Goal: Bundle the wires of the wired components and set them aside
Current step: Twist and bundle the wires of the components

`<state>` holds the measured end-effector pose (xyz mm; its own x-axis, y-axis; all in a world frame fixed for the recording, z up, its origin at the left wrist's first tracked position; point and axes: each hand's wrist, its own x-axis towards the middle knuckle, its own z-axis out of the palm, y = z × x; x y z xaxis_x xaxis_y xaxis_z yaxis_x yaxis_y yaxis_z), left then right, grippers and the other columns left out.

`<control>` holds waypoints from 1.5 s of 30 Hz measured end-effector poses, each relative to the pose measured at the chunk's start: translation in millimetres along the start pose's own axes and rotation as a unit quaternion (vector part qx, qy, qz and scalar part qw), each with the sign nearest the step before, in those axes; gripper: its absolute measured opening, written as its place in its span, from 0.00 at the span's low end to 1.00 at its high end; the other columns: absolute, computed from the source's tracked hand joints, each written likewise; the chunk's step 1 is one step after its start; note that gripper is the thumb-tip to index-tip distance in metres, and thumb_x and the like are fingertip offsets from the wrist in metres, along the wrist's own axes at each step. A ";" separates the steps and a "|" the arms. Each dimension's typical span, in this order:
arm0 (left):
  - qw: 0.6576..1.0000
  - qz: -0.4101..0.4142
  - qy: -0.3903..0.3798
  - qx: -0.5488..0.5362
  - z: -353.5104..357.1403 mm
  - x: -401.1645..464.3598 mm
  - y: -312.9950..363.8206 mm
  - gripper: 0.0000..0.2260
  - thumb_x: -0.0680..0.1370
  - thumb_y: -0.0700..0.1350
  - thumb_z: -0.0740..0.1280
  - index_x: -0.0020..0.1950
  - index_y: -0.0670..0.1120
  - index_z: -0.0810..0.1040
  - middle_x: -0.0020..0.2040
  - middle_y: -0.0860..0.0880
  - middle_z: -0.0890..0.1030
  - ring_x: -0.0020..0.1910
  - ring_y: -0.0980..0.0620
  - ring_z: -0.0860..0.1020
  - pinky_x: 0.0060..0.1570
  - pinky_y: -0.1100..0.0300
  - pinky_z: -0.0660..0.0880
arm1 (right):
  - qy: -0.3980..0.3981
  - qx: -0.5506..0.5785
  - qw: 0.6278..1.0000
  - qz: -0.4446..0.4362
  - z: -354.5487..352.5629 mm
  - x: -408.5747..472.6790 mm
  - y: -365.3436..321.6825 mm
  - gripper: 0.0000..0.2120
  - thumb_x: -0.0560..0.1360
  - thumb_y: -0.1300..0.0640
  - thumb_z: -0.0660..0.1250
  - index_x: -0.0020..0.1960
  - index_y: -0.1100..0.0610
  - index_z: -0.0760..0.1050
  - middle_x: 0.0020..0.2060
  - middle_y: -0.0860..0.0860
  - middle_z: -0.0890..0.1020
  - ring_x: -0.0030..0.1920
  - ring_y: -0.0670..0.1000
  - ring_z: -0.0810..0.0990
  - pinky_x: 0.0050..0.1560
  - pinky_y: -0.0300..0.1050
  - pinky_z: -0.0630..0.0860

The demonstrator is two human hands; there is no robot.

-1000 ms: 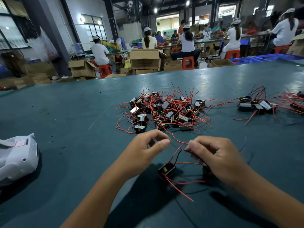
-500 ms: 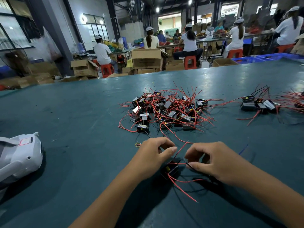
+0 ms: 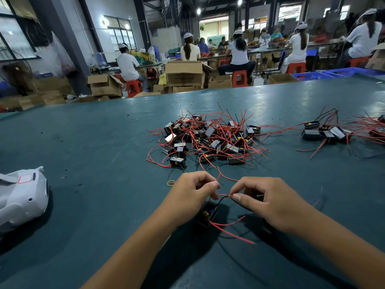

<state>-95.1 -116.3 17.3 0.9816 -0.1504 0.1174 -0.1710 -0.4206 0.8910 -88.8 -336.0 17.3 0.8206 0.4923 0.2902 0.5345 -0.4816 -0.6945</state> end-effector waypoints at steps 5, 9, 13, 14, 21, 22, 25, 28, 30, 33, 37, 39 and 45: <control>0.997 -0.046 0.041 -0.050 -6.0 -1.7 0.9 0.05 0.81 0.39 0.65 0.47 0.40 0.78 0.35 0.47 0.84 0.25 0.53 0.73 0.28 0.65 0.69 | -0.005 -0.018 0.999 0.035 -2.4 -1.2 -0.6 0.06 0.78 0.54 0.67 0.44 0.44 0.76 0.37 0.45 0.82 0.35 0.43 0.79 0.39 0.40 0.76; 0.998 -0.014 0.003 -0.059 -3.5 -4.0 4.5 0.04 0.81 0.39 0.66 0.47 0.42 0.79 0.35 0.46 0.83 0.26 0.52 0.73 0.28 0.66 0.69 | 0.043 0.063 0.993 0.085 3.0 2.7 -1.2 0.05 0.78 0.57 0.67 0.44 0.50 0.78 0.31 0.45 0.78 0.31 0.46 0.72 0.35 0.40 0.71; 0.998 0.025 -0.058 -0.022 3.8 -5.8 6.5 0.05 0.81 0.41 0.67 0.46 0.46 0.80 0.36 0.49 0.83 0.28 0.55 0.75 0.29 0.68 0.69 | 0.048 0.220 0.962 0.155 5.0 1.0 -6.7 0.05 0.79 0.58 0.67 0.45 0.55 0.80 0.27 0.49 0.71 0.27 0.46 0.64 0.28 0.38 0.62; 0.997 0.029 -0.062 -0.021 4.4 -6.3 6.4 0.05 0.81 0.42 0.67 0.46 0.46 0.80 0.36 0.50 0.83 0.28 0.55 0.75 0.29 0.68 0.69 | 0.047 0.235 0.957 0.164 5.3 0.8 -8.5 0.05 0.79 0.59 0.66 0.46 0.56 0.80 0.27 0.49 0.72 0.28 0.46 0.66 0.29 0.38 0.63; 0.997 0.040 -0.071 -0.016 4.8 -10.2 8.9 0.05 0.81 0.44 0.67 0.46 0.46 0.81 0.36 0.52 0.83 0.28 0.56 0.75 0.30 0.67 0.70 | 0.070 0.259 0.948 0.170 9.3 0.1 -15.8 0.06 0.78 0.60 0.67 0.42 0.57 0.80 0.26 0.47 0.73 0.28 0.47 0.65 0.28 0.36 0.62; 0.996 0.041 -0.072 -0.013 5.5 -10.2 9.3 0.05 0.81 0.44 0.67 0.46 0.46 0.81 0.35 0.52 0.83 0.28 0.56 0.75 0.31 0.67 0.71 | 0.075 0.262 0.949 0.162 9.9 -0.1 -16.2 0.07 0.78 0.60 0.67 0.43 0.56 0.80 0.25 0.47 0.72 0.26 0.45 0.65 0.26 0.33 0.62; 0.997 0.040 -0.071 -0.011 7.8 -10.2 10.5 0.06 0.81 0.43 0.67 0.45 0.44 0.80 0.34 0.52 0.82 0.28 0.56 0.75 0.30 0.65 0.71 | 0.084 0.274 0.948 0.141 12.3 -0.7 -18.0 0.07 0.79 0.61 0.66 0.44 0.56 0.81 0.25 0.47 0.70 0.26 0.43 0.64 0.25 0.31 0.61; 0.997 0.034 -0.065 -0.014 9.2 -10.4 11.7 0.06 0.81 0.42 0.67 0.44 0.44 0.80 0.34 0.51 0.83 0.27 0.55 0.75 0.29 0.65 0.71 | 0.093 0.276 0.947 0.137 13.0 -0.5 -18.4 0.07 0.78 0.62 0.66 0.44 0.56 0.81 0.25 0.48 0.72 0.26 0.45 0.65 0.25 0.32 0.62; 0.997 0.029 -0.067 -0.020 9.9 -11.3 12.8 0.07 0.81 0.42 0.67 0.44 0.44 0.80 0.34 0.50 0.83 0.27 0.54 0.76 0.29 0.65 0.71 | 0.101 0.258 0.953 0.126 12.1 0.0 -18.1 0.07 0.78 0.63 0.67 0.43 0.56 0.81 0.26 0.47 0.75 0.28 0.44 0.69 0.28 0.32 0.64; 0.997 0.028 -0.069 -0.023 10.5 -12.7 14.2 0.07 0.81 0.42 0.67 0.44 0.44 0.79 0.34 0.50 0.83 0.27 0.53 0.76 0.29 0.65 0.71 | 0.113 0.219 0.964 0.103 11.4 0.3 -17.3 0.07 0.76 0.62 0.68 0.41 0.56 0.82 0.23 0.42 0.72 0.25 0.41 0.66 0.27 0.30 0.62; 0.996 0.032 -0.075 -0.029 10.5 -13.2 15.5 0.07 0.81 0.42 0.66 0.44 0.45 0.79 0.35 0.49 0.83 0.27 0.53 0.77 0.29 0.65 0.71 | 0.117 0.205 0.968 0.090 12.1 -0.7 -16.0 0.06 0.76 0.58 0.69 0.40 0.53 0.82 0.26 0.47 0.72 0.29 0.45 0.65 0.30 0.38 0.62; 0.996 0.034 -0.075 -0.027 10.2 -13.3 15.5 0.07 0.81 0.42 0.67 0.45 0.45 0.80 0.34 0.50 0.83 0.27 0.53 0.77 0.29 0.65 0.71 | 0.113 0.197 0.970 0.086 12.7 -1.4 -16.8 0.06 0.76 0.57 0.70 0.40 0.51 0.83 0.28 0.50 0.74 0.31 0.47 0.67 0.32 0.42 0.63; 0.997 0.041 -0.068 -0.015 11.1 -14.3 14.8 0.07 0.81 0.42 0.67 0.44 0.46 0.80 0.34 0.51 0.83 0.27 0.53 0.77 0.29 0.65 0.71 | 0.123 0.197 0.970 0.073 14.0 -3.1 -18.1 0.04 0.74 0.56 0.72 0.40 0.52 0.83 0.31 0.57 0.79 0.32 0.45 0.72 0.34 0.40 0.68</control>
<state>-112.7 -130.3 23.9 0.9436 -0.3034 0.1322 -0.2459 -0.3752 0.8937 -103.8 -318.7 19.7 0.9308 0.2280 0.2856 0.3310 -0.1948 -0.9233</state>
